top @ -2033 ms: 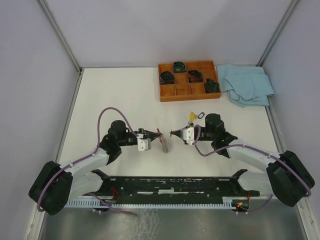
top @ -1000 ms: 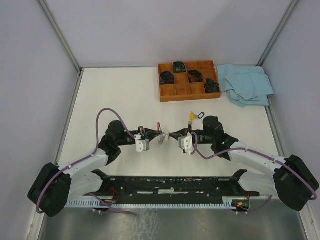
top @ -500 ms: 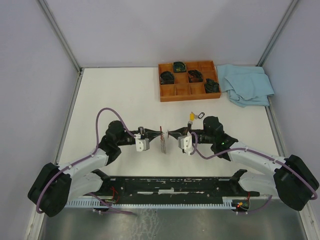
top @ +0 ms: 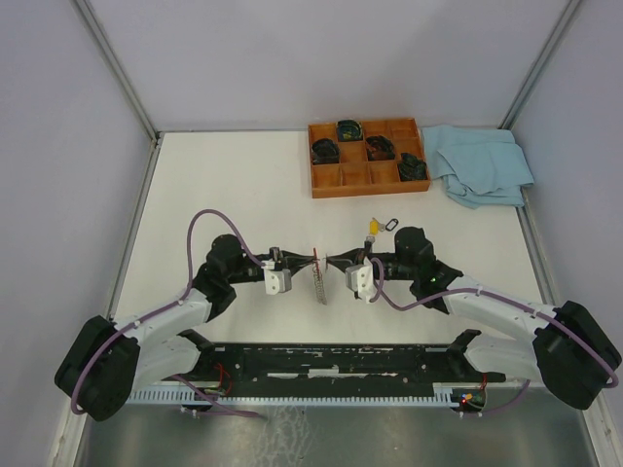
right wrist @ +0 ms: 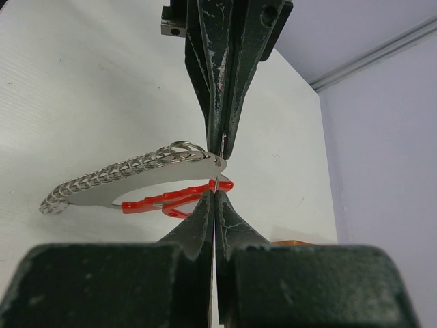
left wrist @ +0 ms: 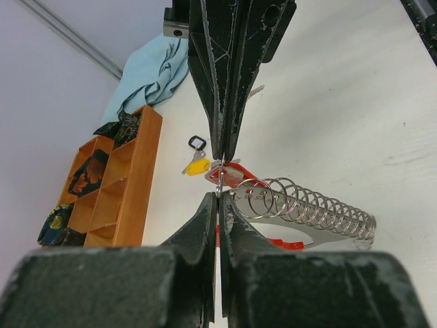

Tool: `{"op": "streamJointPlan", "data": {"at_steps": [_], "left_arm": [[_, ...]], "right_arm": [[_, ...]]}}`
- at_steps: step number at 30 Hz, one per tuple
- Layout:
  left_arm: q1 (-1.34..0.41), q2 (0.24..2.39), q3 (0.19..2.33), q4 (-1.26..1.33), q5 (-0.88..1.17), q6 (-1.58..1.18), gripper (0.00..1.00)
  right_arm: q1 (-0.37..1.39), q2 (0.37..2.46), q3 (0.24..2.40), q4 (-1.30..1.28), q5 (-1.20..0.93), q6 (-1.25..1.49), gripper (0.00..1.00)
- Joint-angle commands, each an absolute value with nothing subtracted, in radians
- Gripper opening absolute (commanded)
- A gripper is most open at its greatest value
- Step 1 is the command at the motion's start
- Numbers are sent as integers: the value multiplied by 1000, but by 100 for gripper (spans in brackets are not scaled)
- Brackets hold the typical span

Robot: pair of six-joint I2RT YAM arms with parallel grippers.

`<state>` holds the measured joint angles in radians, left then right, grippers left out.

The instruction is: Put the keys on the keyring

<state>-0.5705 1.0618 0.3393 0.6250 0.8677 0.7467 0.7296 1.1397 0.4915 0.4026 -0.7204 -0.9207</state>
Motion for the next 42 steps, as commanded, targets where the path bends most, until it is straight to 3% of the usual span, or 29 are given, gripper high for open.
{"op": "streamJointPlan", "data": {"at_steps": [1, 42], "left_arm": [[-568, 1066, 360, 656, 895, 733, 3], [-568, 1071, 370, 635, 907, 735, 3]], "right_arm": [[740, 1127, 535, 439, -712, -908, 1], [773, 1124, 565, 336, -671, -926, 1]]}}
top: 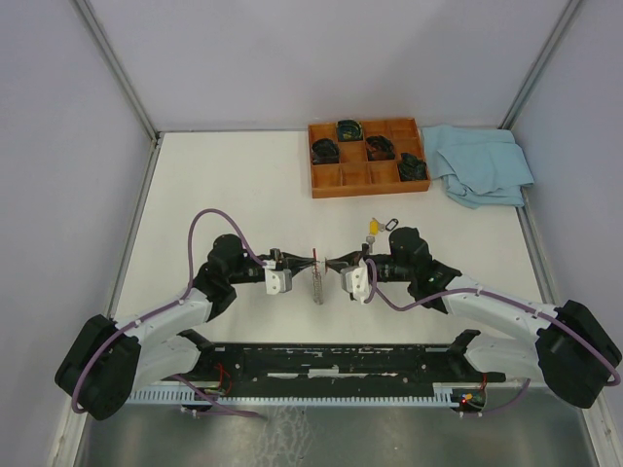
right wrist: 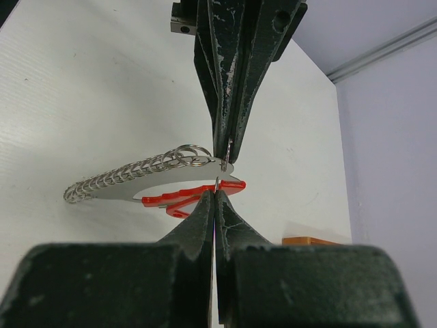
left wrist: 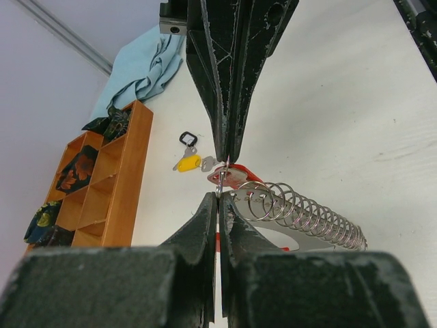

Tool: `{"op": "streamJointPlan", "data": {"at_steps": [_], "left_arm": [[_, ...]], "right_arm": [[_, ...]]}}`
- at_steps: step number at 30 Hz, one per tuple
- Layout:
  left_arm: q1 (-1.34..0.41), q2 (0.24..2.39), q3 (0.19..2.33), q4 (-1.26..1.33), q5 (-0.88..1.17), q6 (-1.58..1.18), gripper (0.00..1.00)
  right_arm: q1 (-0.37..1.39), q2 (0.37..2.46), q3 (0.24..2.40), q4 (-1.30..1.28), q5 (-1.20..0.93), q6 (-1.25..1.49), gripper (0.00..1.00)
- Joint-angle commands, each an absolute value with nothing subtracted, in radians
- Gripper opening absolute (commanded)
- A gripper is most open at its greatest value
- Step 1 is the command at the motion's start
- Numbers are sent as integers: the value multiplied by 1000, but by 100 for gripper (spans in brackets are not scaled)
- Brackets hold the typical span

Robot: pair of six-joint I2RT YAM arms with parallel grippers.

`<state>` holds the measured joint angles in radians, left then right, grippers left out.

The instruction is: Put the keys on the keyring

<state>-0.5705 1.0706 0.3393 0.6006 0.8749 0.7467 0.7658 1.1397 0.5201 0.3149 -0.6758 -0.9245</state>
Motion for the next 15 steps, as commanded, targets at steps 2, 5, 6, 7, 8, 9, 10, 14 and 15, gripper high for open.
{"op": "streamJointPlan", "data": {"at_steps": [2, 5, 6, 7, 8, 9, 10, 14, 15], "left_arm": [[-568, 1071, 371, 634, 908, 736, 3], [-568, 1072, 371, 634, 910, 735, 3], [-568, 1073, 373, 633, 910, 735, 3], [-568, 1073, 373, 633, 910, 735, 3], [-568, 1072, 373, 633, 911, 735, 3], [-568, 1073, 372, 632, 911, 735, 3], [-568, 1074, 373, 632, 912, 735, 3], [-568, 1076, 374, 632, 914, 735, 3], [-568, 1077, 374, 632, 915, 735, 3]], "right_arm": [[774, 1126, 564, 343, -665, -922, 1], [775, 1129, 563, 353, -661, -916, 1], [776, 1130, 563, 355, -661, -915, 1], [777, 1131, 563, 356, -660, -914, 1], [778, 1131, 564, 357, -659, -913, 1], [778, 1131, 563, 359, -658, -913, 1], [779, 1132, 564, 359, -657, -912, 1], [781, 1132, 563, 362, -652, -910, 1], [781, 1133, 564, 363, -651, -908, 1]]}}
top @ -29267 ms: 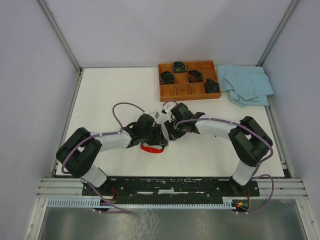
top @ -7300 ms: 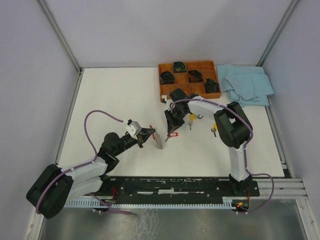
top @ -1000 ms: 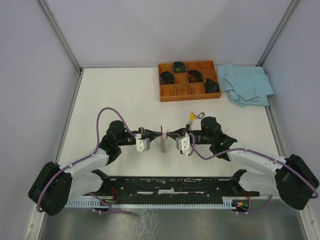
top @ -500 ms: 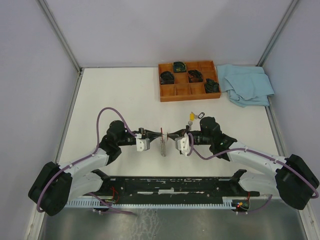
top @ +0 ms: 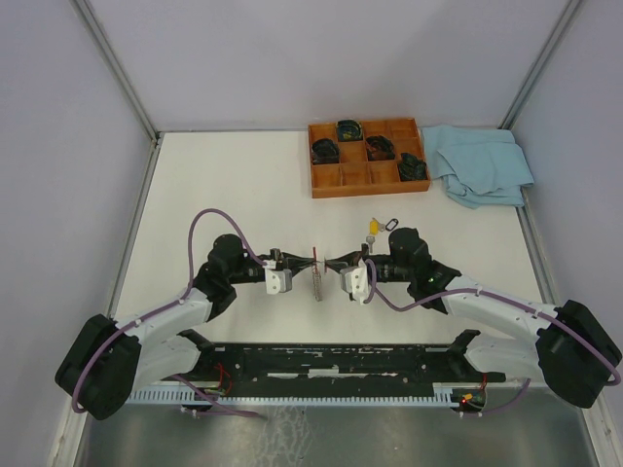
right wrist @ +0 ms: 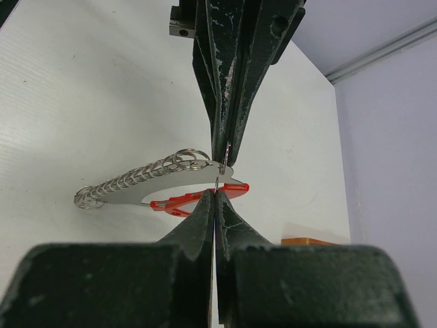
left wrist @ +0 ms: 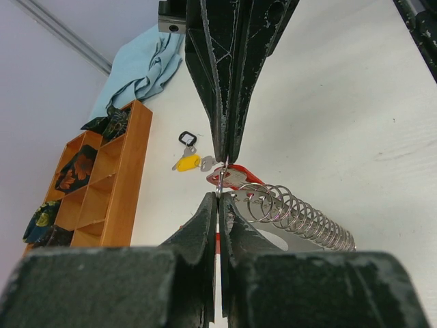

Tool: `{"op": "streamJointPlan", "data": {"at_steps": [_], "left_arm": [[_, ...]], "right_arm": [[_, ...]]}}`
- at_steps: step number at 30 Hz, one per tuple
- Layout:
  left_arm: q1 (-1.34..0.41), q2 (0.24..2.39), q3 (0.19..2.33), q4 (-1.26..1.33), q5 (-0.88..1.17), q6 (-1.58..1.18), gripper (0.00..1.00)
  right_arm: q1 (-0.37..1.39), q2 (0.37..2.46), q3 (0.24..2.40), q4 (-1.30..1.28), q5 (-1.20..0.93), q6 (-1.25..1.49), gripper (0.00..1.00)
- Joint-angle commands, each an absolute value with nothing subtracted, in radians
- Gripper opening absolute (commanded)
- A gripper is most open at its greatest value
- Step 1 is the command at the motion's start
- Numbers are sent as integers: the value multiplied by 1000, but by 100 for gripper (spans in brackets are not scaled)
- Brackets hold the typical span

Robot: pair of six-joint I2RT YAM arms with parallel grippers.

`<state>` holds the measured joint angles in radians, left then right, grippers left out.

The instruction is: Put the keys on the keyring

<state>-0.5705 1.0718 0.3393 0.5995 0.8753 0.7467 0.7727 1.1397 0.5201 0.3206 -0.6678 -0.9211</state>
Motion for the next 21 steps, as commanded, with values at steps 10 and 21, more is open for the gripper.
{"op": "streamJointPlan", "data": {"at_steps": [10, 21], "left_arm": [[-568, 1077, 375, 632, 918, 734, 3], [-568, 1079, 377, 633, 919, 733, 3]], "right_arm": [[782, 1135, 565, 362, -645, -904, 1], [786, 1138, 570, 353, -653, -899, 1]]}}
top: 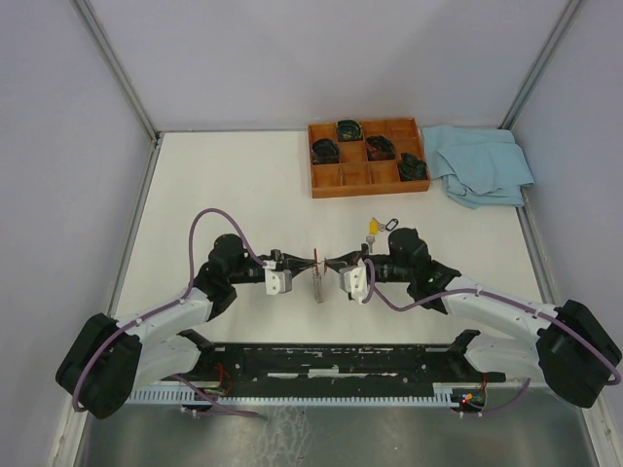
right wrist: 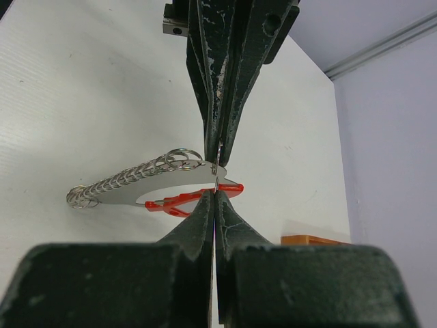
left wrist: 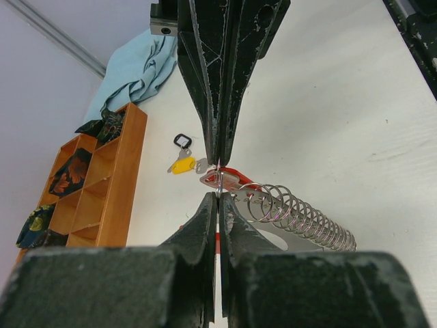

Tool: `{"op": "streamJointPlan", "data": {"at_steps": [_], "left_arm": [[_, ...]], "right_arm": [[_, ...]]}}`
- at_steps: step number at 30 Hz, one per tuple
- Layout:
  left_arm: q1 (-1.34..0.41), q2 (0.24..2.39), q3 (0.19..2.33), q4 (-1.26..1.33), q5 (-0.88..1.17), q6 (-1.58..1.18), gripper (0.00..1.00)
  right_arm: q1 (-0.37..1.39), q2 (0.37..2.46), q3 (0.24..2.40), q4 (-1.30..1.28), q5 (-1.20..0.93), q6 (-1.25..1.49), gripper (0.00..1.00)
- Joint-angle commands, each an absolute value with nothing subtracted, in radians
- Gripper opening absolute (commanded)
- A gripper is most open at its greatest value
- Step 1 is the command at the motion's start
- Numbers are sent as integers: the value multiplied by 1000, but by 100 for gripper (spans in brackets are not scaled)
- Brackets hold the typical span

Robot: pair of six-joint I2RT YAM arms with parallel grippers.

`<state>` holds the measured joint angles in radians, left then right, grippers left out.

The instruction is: Put the keys on the keyring

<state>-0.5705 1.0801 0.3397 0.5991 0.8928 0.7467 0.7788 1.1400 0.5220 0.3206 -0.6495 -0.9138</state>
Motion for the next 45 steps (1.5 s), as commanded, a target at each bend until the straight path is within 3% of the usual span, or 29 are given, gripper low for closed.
{"op": "streamJointPlan", "data": {"at_steps": [1, 45], "left_arm": [[-568, 1078, 376, 632, 917, 734, 3], [-568, 1067, 373, 624, 890, 747, 3]], "right_arm": [[785, 1138, 571, 348, -652, -899, 1], [795, 1143, 593, 287, -655, -888, 1]]}}
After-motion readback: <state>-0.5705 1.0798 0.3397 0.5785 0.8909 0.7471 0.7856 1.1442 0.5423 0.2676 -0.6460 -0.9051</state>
